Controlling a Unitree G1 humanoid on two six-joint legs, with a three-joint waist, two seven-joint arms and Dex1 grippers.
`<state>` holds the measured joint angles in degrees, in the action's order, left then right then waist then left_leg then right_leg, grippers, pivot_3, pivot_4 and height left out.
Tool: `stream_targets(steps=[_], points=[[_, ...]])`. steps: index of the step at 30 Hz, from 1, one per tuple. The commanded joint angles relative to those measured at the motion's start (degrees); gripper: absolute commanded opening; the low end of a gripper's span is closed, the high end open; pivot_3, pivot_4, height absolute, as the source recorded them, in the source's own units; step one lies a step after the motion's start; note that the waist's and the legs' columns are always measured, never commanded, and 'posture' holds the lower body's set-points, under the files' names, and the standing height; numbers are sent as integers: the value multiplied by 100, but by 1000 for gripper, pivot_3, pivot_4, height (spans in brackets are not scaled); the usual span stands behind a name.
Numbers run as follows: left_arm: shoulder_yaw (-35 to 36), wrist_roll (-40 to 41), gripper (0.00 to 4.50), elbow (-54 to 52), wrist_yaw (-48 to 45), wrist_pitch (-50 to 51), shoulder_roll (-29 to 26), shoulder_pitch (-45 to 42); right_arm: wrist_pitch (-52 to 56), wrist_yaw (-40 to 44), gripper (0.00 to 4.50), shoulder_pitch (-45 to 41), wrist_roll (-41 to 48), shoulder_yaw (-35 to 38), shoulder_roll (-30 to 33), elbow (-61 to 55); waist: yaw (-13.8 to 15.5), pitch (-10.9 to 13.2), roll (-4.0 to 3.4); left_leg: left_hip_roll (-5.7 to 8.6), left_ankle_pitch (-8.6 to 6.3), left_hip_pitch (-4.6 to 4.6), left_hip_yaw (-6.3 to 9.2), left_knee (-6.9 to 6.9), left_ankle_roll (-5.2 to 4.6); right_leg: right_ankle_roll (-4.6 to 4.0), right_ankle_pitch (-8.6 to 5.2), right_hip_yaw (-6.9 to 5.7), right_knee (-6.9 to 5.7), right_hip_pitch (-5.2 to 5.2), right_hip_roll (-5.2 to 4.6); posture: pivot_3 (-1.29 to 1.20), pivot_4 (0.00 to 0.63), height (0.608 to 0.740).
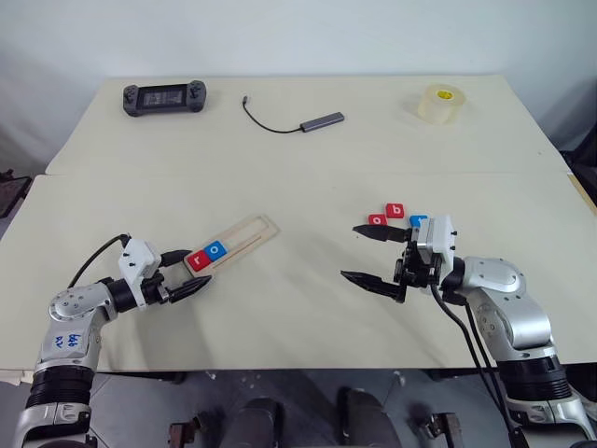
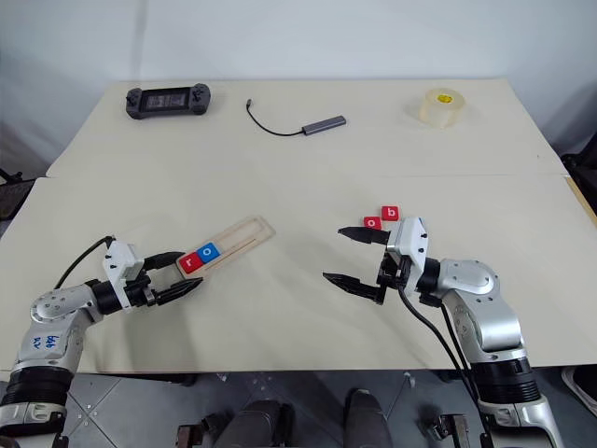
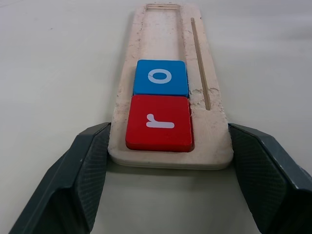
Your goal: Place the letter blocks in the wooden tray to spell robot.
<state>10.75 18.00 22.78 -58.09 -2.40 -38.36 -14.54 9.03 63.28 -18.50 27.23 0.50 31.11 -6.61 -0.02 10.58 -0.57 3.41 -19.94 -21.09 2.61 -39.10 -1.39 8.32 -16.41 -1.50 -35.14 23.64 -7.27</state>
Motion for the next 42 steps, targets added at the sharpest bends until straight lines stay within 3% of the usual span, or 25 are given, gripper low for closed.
stream_targets(steps=[1, 4, 10, 16, 21, 23, 25, 27, 32, 37, 42], points=[[-156, 32, 3387, 11, -248, -123, 153, 75, -26, 29, 4500, 65, 119, 200, 150, -224, 5, 0, 0, 0, 0, 0, 0, 0, 0, 0, 0, 0, 0, 0, 0, 0, 150, 740], [-279, 202, 3387, -469, -486, -103, 261, -10, 9, 74, 4500, 261, 162, 364, 375, -290, 50, 0, 1, 5, 1, -4, 4, 0, -3, 0, 0, -4, 2, 0, -6, 0, 150, 740], [-1219, -178, 3387, -1103, -924, -107, 421, -442, 40, 98, 4500, 995, 206, 905, 941, -590, 150, 2, 3, 13, 1, -14, 3, -1, -9, 4, 2, -7, 11, 1, -12, 0, 150, 740], [-2111, -872, 3387, -374, -927, -401, 978, -1251, 132, -171, 4500, 2135, 323, 1778, 1160, -1040, 156, 2, 5, 14, 2, -14, 0, -1, -11, 7, 3, -9, 13, -4, -6, 0, 150, 740], [-2374, -1101, 3387, 290, -1048, -752, 1284, -1708, 88, -340, 4500, 2835, 351, 2206, 1084, -1272, 147, 2, 5, 11, 3, -6, -12, -1, -12, 9, 4, -2, 10, -6, -1, 0, 150, 740], [-2371, -1090, 3387, 436, -1089, -772, 1332, -1836, 66, -390, 4500, 3025, 372, 2293, 1041, -1334, 151, 2, 5, 12, 6, -6, -11, -3, -14, 12, 6, -3, 10, -9, -2, 0, 150, 740], [-2328, -1042, 4143, 526, -1115, -735, 1348, -1896, 34, -444, 4500, 3159, 389, 2341, 1001, -1369, 150, 2, 6, 15, 10, -5, -11, -6, -19, 19, 10, 3, 11, -13, -4, 0, 150, 740], [-2275, -1020, 4486, 573, -1085, -733, 1343, -1921, 0, -520, 4500, 3269, 391, 2391, 945, -1390, 152, 2, 6, 17, 11, -5, -10, -7, -21, 22, 11, 6, 13, -14, -4, 0, 150, 740], [-1912, -624, 4486, 272, -1174, -828, 1209, -1678, -180, -749, 4500, 3591, 351, 2716, 724, -1358, 147, 2, 6, 16, 11, -6, -8, -6, -21, 22, 11, 7, 13, -11, -4, 0, 150, 740], [-1209, 7, 4486, -385, -1439, -804, 613, -874, -288, -1133, 4500, 4049, 426, 3154, 317, -1348, 115, 2, 5, 7, 11, -6, -10, 0, -16, 20, 10, 11, 13, -5, -2, 0, 150, 740], [-500, 604, 4486, -1300, -1145, -114, 227, -56, -401, -1393, 4500, 4048, 407, 3268, 95, -1136, 138, 2, 4, 12, 10, -3, -8, 0, -16, 19, 10, 17, 33, -7, -16, 0, 150, 740]])
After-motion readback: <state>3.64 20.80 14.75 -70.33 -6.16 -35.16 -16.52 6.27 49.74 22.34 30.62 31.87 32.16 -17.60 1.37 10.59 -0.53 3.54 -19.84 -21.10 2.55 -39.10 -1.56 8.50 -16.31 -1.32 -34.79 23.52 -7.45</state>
